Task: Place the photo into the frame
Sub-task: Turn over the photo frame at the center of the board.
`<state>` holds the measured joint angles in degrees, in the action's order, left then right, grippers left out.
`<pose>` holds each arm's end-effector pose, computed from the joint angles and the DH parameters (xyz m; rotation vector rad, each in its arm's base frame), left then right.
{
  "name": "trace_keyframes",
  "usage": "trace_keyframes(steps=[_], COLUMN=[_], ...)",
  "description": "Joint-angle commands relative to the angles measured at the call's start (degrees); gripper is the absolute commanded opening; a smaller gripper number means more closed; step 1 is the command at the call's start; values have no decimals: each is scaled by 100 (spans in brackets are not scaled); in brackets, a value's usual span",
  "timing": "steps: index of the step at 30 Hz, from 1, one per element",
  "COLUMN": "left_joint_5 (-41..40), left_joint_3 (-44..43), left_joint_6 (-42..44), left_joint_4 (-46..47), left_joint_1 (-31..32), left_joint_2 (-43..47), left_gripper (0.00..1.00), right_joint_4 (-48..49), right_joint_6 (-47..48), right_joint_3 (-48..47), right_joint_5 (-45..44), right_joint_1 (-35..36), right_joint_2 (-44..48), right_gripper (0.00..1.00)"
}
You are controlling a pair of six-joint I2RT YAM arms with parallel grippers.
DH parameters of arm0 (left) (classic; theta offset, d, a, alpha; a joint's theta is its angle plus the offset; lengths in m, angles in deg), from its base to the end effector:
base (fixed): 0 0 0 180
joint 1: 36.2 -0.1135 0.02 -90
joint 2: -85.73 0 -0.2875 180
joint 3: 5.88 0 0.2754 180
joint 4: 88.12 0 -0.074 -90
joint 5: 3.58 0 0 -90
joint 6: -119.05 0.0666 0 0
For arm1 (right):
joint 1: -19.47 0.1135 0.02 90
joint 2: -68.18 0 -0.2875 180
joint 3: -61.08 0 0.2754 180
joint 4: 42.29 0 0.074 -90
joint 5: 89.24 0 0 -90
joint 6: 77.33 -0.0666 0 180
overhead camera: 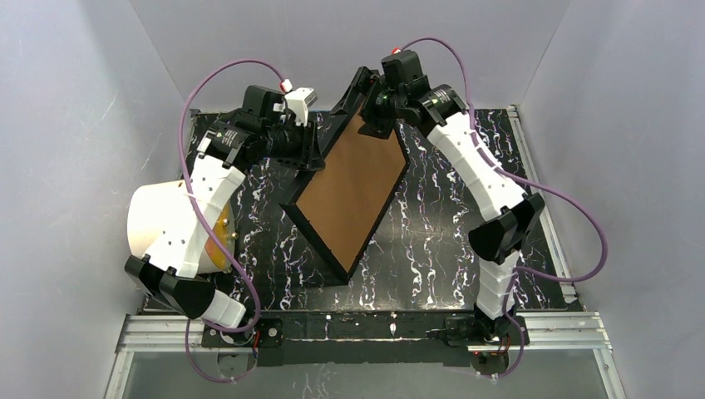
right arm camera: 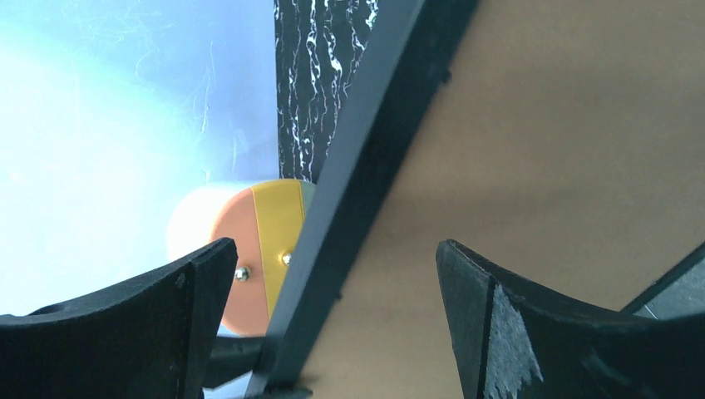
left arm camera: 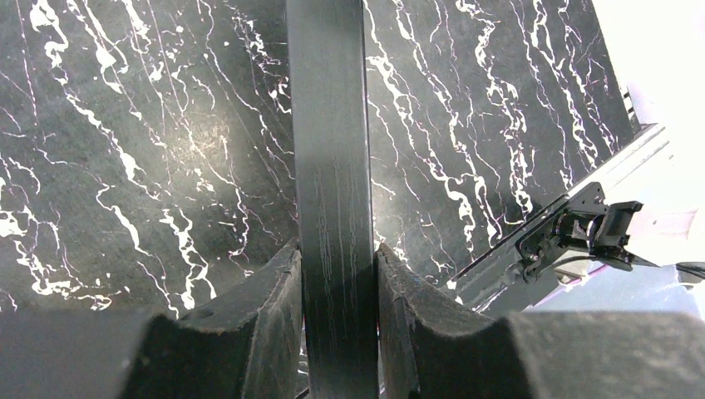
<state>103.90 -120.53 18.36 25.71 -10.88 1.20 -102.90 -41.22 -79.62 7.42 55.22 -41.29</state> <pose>0.3006 -0.1643 0.4570 0.4600 2.2039 -0.6813 0.3797 0.2829 0.4586 0.2807 2.2468 1.0259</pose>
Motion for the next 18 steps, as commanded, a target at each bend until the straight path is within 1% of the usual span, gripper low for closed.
trace_keyframes(steps=[1, 5, 9, 12, 14, 18], left_joint_5=[-63, -110, -28, 234, 441, 837], left_joint_3=[-295, -387, -408, -314, -220, 43], left_joint_6=[314, 393, 512, 534, 534, 534], left_joint_4=[124, 129, 177, 367, 533, 893], left_joint_1=[183, 330, 541, 587, 588, 588], left_joint_2=[351, 333, 320, 368, 433, 602], left_gripper=[0, 2, 8, 14, 19, 33], right_joint_4=[-220, -395, -771, -945, -948, -1021], right_joint_6=[39, 137, 262, 328, 358, 353], right_joint_3=[-603, -600, -589, -388, -146, 224], right_joint_5=[-46, -241, -336, -401, -480, -421], right_joint_1=[-6, -6, -15, -10, -15, -121], right_joint_2=[-278, -279, -255, -101, 80, 362], right_gripper=[98, 95, 90, 86, 81, 72])
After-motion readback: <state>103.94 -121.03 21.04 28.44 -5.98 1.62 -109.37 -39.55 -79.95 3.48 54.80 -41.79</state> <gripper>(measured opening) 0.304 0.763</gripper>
